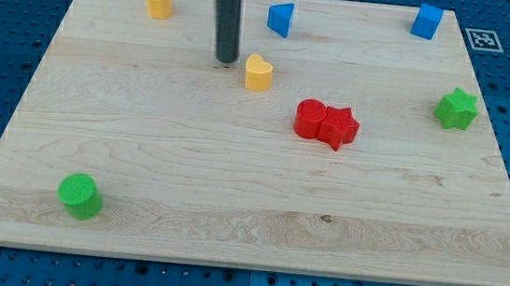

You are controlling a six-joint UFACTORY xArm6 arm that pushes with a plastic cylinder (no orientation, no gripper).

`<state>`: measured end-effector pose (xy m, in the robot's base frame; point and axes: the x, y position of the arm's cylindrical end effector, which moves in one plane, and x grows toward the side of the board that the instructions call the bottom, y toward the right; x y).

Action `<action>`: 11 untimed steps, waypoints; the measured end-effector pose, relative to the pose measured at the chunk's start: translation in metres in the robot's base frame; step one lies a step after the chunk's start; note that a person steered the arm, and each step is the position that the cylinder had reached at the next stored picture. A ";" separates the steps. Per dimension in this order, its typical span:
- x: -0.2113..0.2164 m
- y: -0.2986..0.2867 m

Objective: Move the yellow heart top right to the red circle

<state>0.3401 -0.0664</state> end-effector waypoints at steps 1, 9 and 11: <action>0.027 0.000; 0.014 0.020; 0.019 0.093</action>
